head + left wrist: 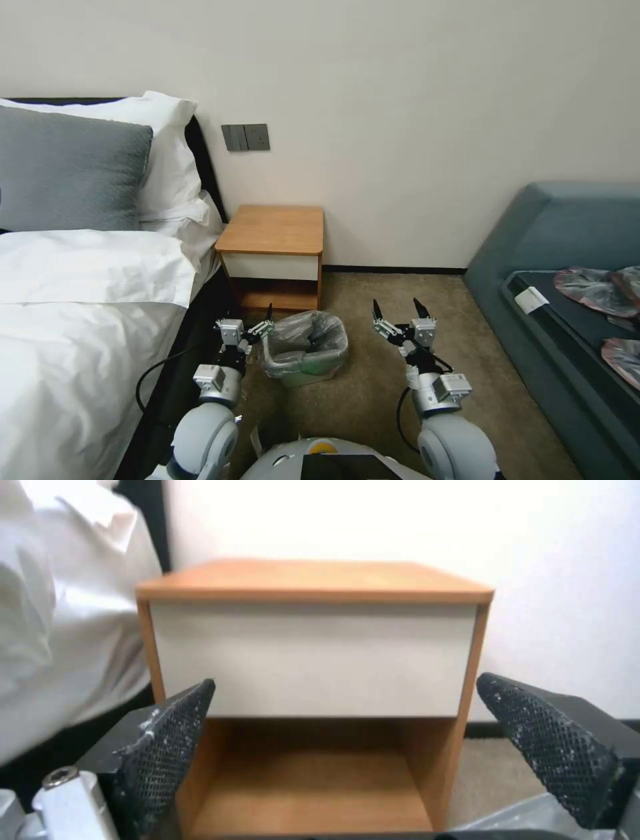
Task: Pick up the garbage bag from the table and place it over the trash can.
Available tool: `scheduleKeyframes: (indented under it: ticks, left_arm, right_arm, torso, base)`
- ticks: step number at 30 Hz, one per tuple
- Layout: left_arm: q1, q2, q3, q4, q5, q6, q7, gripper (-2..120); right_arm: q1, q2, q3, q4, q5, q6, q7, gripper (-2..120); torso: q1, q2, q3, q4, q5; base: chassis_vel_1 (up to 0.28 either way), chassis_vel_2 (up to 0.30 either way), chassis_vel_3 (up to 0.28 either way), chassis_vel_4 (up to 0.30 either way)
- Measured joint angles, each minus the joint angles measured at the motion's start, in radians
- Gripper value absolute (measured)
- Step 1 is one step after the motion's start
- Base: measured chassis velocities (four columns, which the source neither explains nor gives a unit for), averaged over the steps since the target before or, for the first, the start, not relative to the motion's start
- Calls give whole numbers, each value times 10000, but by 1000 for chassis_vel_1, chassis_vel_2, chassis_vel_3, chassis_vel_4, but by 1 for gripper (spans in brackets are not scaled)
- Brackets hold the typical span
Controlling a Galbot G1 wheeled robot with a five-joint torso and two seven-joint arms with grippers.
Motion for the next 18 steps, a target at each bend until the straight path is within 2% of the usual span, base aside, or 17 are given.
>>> scheduleKeyframes:
  ticks: [3, 7, 10, 11, 12, 18]
  left_arm:
    - [188, -108, -100, -51, 129, -289, 237, 100]
    - [650, -565, -1231, -238, 163, -864, 1188, 100]
    - [660, -577, -1264, -242, 163, -874, 1212, 100]
    - [914, -808, -1831, -404, 48, -983, 1603, 100]
    - [1129, -934, -2084, -566, -134, -985, 1719, 100]
    - [1827, -1150, -2805, -1056, -377, -857, 2042, 100]
  right_arm:
    - [-77, 111, -1, -143, -123, 250, -33, 100]
    - [-253, 301, 115, -314, -400, 682, -60, 100]
    - [-263, 310, 122, -319, -412, 702, -60, 100]
    - [-407, 402, 184, -366, -541, 921, -85, 100]
    - [-533, 465, 214, -391, -616, 1095, -98, 100]
    - [-1143, 616, 329, -208, -821, 1608, -145, 100]
  torso:
    - [-1, 0, 0, -1, 0]
    - [0, 0, 0, 0, 0]
    - [0, 0, 0, 0, 1]
    - [0, 0, 0, 0, 0]
    - [0, 0, 0, 0, 0]
    - [-1, 0, 0, -1, 0]
  base:
    - [0, 0, 0, 0]
    - [0, 0, 0, 0]
    - [0, 0, 0, 0]
    - [0, 0, 0, 0]
    - [0, 0, 0, 0]
    - [0, 0, 0, 0]
